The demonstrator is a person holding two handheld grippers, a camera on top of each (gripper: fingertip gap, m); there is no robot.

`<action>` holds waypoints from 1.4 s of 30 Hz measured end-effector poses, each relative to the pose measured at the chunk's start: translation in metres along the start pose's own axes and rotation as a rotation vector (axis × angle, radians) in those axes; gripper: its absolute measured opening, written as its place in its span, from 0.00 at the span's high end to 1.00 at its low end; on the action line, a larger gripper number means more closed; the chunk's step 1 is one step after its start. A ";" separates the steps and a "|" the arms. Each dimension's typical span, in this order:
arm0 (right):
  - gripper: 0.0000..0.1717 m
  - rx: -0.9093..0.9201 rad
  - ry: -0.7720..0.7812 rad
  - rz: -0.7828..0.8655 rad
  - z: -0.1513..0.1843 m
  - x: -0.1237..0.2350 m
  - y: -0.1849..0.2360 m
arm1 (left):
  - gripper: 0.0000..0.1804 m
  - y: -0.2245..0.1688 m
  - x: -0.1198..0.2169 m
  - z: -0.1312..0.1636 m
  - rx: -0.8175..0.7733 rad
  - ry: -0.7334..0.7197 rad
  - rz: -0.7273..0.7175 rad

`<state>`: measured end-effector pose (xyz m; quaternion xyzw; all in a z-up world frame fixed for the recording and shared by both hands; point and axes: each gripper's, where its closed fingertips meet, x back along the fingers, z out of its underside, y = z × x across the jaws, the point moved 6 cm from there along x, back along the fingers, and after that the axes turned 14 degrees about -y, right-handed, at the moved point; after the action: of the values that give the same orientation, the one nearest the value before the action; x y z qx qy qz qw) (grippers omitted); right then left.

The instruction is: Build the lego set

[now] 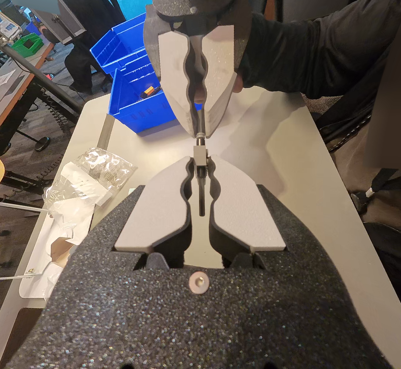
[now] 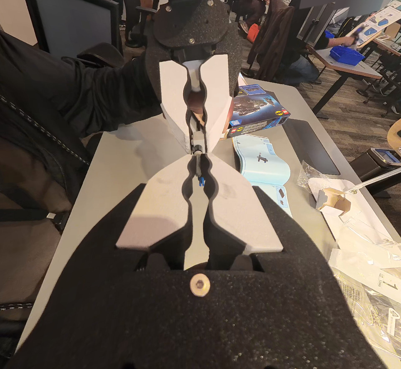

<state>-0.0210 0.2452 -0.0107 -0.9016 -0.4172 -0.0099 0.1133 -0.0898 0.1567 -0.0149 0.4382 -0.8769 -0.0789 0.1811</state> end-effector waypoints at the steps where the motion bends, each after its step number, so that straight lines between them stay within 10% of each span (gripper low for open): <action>1: 0.97 -0.002 0.001 -0.002 0.000 0.000 0.000 | 0.94 0.000 0.000 0.000 0.000 0.001 0.001; 19: 0.89 0.098 -0.091 0.161 -0.014 0.007 -0.014 | 0.94 0.022 0.000 0.002 0.137 -0.129 -0.086; 29: 0.86 0.768 -0.217 0.681 0.017 0.019 -0.010 | 0.94 0.063 0.017 0.016 0.608 -0.396 -0.239; 42: 0.83 1.422 0.112 0.986 0.068 -0.013 -0.011 | 0.94 0.055 -0.016 0.028 0.865 -0.483 -0.207</action>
<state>-0.0431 0.2564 -0.0763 -0.6931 0.1204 0.2592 0.6618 -0.1325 0.2018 -0.0285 0.5268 -0.7983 0.1747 -0.2338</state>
